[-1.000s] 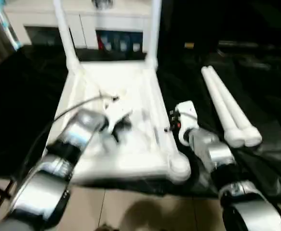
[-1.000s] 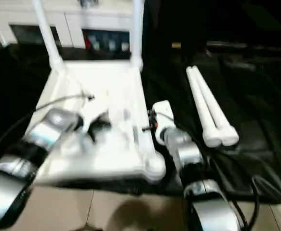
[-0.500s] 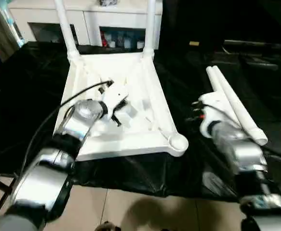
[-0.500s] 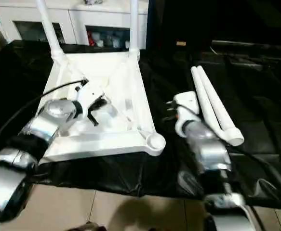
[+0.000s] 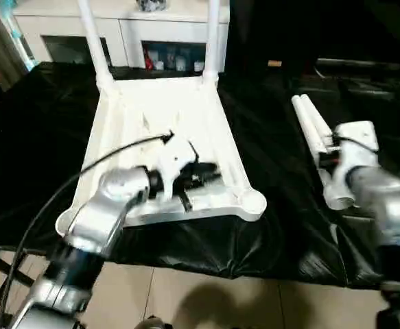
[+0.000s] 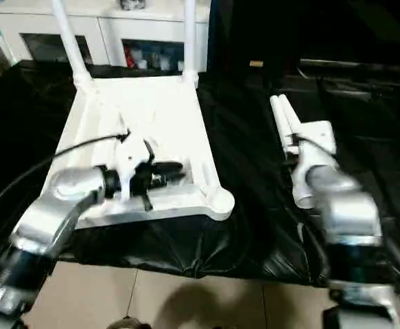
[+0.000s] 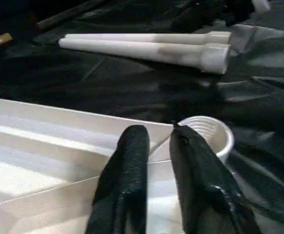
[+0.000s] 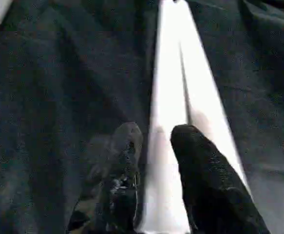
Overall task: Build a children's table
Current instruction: Rotate table base, then pick table leg
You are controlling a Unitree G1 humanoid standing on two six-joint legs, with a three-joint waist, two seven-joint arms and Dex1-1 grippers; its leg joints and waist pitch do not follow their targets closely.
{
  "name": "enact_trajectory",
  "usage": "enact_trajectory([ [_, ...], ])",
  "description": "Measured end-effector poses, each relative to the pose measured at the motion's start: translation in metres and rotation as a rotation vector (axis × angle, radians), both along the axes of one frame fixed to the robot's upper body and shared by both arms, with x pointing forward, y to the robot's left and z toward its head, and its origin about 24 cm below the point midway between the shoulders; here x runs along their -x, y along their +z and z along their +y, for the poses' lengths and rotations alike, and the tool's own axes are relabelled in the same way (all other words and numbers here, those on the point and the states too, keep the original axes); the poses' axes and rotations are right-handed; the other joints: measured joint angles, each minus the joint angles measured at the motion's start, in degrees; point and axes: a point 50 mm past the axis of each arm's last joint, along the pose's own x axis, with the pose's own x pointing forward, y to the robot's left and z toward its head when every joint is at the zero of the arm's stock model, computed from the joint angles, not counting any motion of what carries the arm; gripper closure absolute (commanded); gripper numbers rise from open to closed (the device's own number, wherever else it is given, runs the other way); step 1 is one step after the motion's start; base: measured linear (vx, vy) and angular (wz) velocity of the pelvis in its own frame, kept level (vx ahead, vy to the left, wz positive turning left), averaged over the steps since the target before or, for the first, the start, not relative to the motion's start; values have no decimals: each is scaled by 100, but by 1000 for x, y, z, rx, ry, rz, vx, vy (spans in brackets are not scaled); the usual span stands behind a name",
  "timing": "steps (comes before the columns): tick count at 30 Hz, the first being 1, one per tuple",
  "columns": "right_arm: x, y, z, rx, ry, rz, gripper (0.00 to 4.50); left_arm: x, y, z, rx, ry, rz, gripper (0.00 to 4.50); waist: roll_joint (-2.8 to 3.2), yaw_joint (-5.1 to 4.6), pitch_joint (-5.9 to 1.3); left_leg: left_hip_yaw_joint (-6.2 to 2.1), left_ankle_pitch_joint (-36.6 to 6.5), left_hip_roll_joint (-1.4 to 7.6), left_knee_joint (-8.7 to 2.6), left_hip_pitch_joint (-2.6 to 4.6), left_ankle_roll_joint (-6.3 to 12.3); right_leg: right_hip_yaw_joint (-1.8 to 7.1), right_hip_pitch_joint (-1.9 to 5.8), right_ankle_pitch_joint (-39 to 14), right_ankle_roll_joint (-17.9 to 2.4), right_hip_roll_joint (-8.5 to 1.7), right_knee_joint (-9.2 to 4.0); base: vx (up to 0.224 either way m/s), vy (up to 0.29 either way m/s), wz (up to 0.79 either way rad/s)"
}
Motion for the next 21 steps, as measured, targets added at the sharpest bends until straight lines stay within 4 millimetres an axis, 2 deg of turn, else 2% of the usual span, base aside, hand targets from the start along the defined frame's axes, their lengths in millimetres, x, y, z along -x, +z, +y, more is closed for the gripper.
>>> enact_trajectory([
  [2, -3, 4, 0, -1, 1, -3, 281, 2, 3, -3, 1, -7, -2, 292, -2, -28, -1, 0, 0, 0, 0, 0, 0, 0, 0, -1, 1, 1, 0, 0, 0, 0],
  [3, -4, 5, 0, 0, 0, 0, 281, 2, 3, -4, 2, -9, 0, 292, -3, -38, -1, 0, 0, 0, 0, 0, 0, 0, 0, -1, 1, 1, -1, 0, 0, 0],
  [4, -7, 5, -2, 3, 0, 16, 253, 3, 3, -5, 1, -8, 5, 273, -8, -53, 0, 1, 0, 0, 1, -1, 1, 1, -1, -2, 2, 1, 0, 0, 0, 0],
  [8, -17, 6, -10, 22, -11, 47, 232, 6, 4, -11, -5, -10, 12, 244, -35, -80, 5, 0, 1, 0, 3, -5, 2, 1, -3, -2, 2, 1, 1, 0, 0, 0],
  [15, -33, 5, -15, 0, -27, 71, 184, 7, 5, -5, -43, 5, 9, 199, -84, -96, 11, 1, 8, 0, 8, -9, 14, 1, -6, -2, 2, 1, 5, 0, 0, 0],
  [16, -35, 4, -15, -12, -20, 80, 165, 6, 5, -5, -47, 12, 6, 182, -87, -96, 9, 0, 7, 0, 12, -11, 15, 1, -6, -1, 1, 0, 5, 0, 0, 0],
  [20, -40, -1, -17, -34, -8, 122, 158, 5, 4, -3, -61, 32, -2, 159, -96, -94, 9, 0, 6, 0, 13, -11, 14, 1, -5, -1, 0, 0, 7, 0, 0, 0],
  [21, -41, -3, -18, -43, -5, 132, 158, 5, 4, -2, -65, 34, -2, 138, -96, -92, 9, 0, 7, 0, 13, -11, 15, 1, -5, 0, 0, 0, 7, 0, 0, 0],
])
